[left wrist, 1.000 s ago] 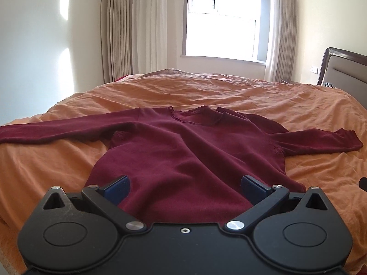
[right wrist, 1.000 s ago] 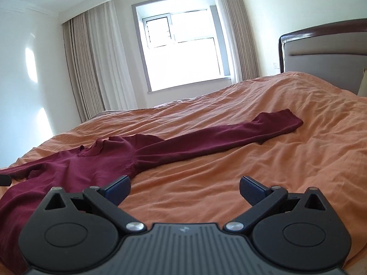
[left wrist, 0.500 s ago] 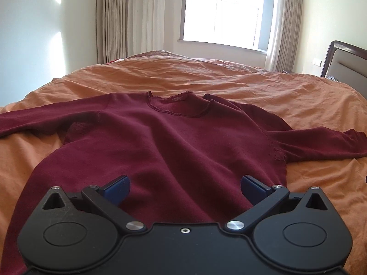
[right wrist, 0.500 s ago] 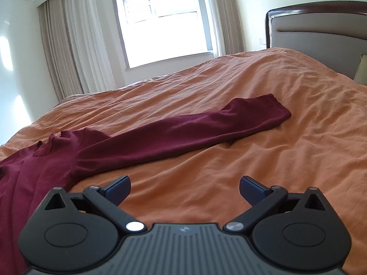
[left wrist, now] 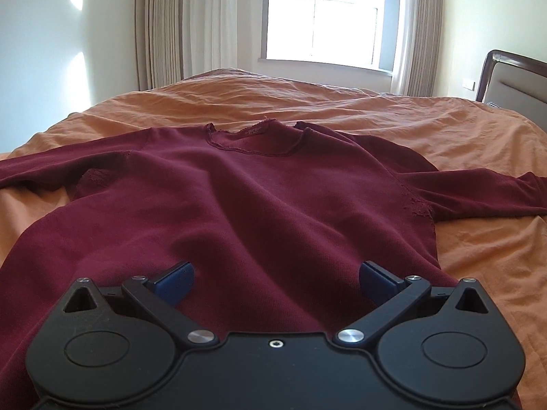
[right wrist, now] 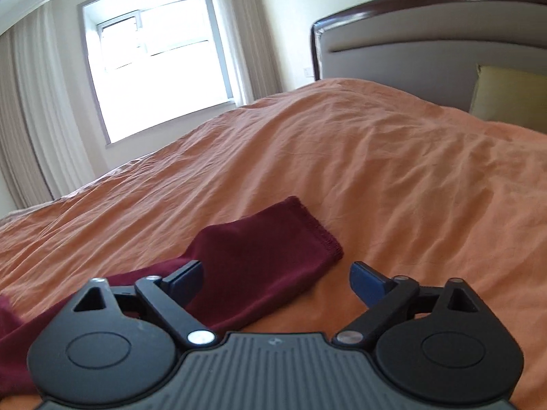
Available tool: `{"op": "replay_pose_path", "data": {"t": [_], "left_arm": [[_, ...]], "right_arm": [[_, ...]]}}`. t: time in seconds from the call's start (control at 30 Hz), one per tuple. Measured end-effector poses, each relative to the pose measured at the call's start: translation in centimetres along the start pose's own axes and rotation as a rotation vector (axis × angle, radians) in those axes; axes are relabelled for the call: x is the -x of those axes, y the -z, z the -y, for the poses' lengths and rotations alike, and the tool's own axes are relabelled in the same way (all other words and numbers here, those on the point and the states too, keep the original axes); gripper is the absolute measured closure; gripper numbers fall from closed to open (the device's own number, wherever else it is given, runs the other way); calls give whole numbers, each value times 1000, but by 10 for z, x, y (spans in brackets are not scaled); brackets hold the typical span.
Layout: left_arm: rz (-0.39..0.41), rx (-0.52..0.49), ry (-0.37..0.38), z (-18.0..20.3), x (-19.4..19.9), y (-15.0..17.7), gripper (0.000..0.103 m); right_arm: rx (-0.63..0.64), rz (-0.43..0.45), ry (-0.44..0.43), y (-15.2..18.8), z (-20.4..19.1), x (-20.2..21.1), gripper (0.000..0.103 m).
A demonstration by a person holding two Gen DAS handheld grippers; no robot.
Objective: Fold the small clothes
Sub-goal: 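Move the right gripper to the cuff of a maroon sweater sleeve, then close the right gripper on the sleeve cuff and lift it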
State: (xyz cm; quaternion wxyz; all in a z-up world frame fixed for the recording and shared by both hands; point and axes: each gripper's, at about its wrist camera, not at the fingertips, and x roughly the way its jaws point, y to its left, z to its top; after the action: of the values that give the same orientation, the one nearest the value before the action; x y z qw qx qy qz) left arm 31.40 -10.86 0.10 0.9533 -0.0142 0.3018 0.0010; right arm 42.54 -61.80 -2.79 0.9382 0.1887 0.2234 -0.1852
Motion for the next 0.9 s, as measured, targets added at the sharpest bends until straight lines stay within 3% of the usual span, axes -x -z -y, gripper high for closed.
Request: {"op": "replay_pose_path", "data": {"t": [0.17, 0.2, 0.23, 0.27, 0.47, 0.57, 0.77, 0.9], "left_arm": [[-5, -7, 4, 0, -1, 0, 0], [-4, -5, 3, 0, -1, 0, 0], [-2, -3, 2, 0, 0, 0, 0], [0, -3, 2, 0, 0, 0, 0], [11, 6, 7, -2, 7, -1, 0], [16, 7, 11, -4, 10, -2, 0], [8, 22, 2, -10, 14, -3, 0], [13, 54, 20, -17, 23, -6, 0]], "right_arm": [[-112, -7, 50, -11, 15, -30, 45], [-110, -9, 62, -12, 14, -34, 61], [-103, -14, 78, -13, 12, -36, 85], [-97, -19, 98, -13, 10, -37, 94], [-128, 39, 126, -12, 16, -3, 96], [-140, 12, 166, -10, 27, 18, 97], [-201, -73, 161, -2, 44, 35, 97], [-156, -5, 137, -10, 26, 59, 97]]}}
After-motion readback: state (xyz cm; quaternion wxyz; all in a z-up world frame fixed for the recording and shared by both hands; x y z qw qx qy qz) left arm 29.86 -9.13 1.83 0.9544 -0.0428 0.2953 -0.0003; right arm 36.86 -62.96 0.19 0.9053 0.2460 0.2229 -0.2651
